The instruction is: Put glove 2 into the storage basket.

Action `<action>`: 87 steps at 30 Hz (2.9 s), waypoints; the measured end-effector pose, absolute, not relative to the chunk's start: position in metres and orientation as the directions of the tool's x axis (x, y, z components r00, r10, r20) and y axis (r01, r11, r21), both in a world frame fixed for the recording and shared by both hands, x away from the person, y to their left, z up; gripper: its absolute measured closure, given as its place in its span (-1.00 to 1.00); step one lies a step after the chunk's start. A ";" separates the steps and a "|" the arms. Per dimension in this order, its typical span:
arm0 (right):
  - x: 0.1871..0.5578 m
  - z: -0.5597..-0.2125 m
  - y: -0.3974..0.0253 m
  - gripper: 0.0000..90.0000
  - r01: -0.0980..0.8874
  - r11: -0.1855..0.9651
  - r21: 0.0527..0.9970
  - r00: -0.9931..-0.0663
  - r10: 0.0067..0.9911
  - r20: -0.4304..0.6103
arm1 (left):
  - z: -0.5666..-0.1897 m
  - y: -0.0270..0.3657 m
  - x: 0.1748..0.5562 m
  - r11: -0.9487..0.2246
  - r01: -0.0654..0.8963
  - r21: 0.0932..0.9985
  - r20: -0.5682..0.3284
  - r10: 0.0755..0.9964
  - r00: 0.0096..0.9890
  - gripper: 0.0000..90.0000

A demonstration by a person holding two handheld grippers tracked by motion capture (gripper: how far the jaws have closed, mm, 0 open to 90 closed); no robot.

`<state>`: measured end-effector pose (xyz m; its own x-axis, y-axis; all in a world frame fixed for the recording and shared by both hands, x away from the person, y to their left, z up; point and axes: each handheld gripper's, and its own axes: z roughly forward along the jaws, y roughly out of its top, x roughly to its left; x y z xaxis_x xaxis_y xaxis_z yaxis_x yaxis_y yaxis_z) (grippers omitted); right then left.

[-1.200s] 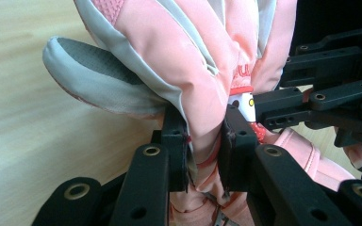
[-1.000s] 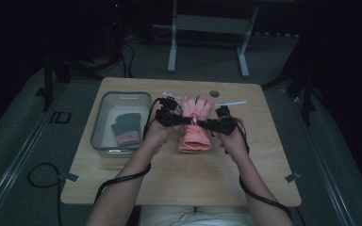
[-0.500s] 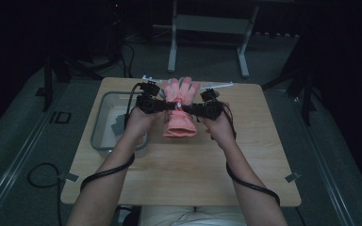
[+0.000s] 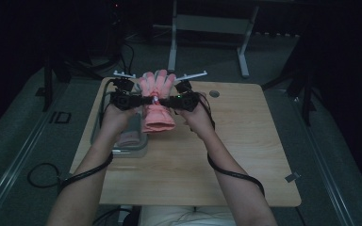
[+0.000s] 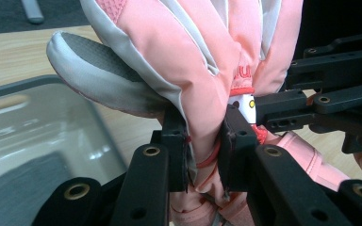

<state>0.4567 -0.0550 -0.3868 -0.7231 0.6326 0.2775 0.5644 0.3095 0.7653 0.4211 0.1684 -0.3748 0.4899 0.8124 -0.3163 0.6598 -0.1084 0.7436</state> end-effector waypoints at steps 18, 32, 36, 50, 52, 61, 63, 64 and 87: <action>0.464 -0.394 0.042 0.47 0.526 0.399 0.751 -0.797 0.540 0.272 | -0.383 0.253 0.399 -0.021 0.681 0.732 -0.301 0.887 0.351 0.66; 0.484 -0.433 0.065 0.47 0.556 0.466 0.688 -0.789 0.557 0.259 | -0.435 0.262 0.415 0.058 0.722 0.690 -0.367 0.887 0.279 0.66; 0.487 -0.447 0.064 0.47 0.574 0.481 0.663 -0.780 0.566 0.266 | -0.452 0.260 0.418 0.074 0.750 0.657 -0.400 0.878 0.264 0.66; 0.488 -0.479 0.068 0.42 0.606 0.529 0.594 -0.772 0.569 0.282 | -0.480 0.258 0.417 0.051 0.806 0.590 -0.383 0.897 0.223 0.65; 0.488 -0.482 0.069 0.41 0.609 0.533 0.588 -0.771 0.572 0.280 | -0.481 0.257 0.417 0.045 0.813 0.580 -0.375 0.901 0.218 0.64; 0.490 -0.481 0.067 0.16 0.589 0.532 0.608 -0.778 0.578 0.247 | -0.483 0.260 0.418 0.071 0.822 0.565 -0.372 0.911 0.177 0.39; 0.490 -0.479 0.065 0.09 0.580 0.529 0.619 -0.778 0.584 0.229 | -0.482 0.260 0.419 0.067 0.820 0.568 -0.371 0.910 0.183 0.33; 0.490 -0.479 0.065 0.09 0.580 0.529 0.619 -0.778 0.584 0.229 | -0.482 0.260 0.419 0.067 0.820 0.568 -0.371 0.910 0.183 0.30; 0.481 -0.443 0.029 -0.19 0.508 0.475 0.718 -0.802 0.566 0.192 | -0.465 0.263 0.411 0.064 0.743 0.666 -0.323 0.923 0.209 -0.67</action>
<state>0.4806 0.0290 -0.4430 -0.8016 0.5661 0.1923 0.5080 0.4753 0.7184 0.4107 0.2628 -0.4651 0.2094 0.9231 -0.3227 0.7430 0.0644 0.6662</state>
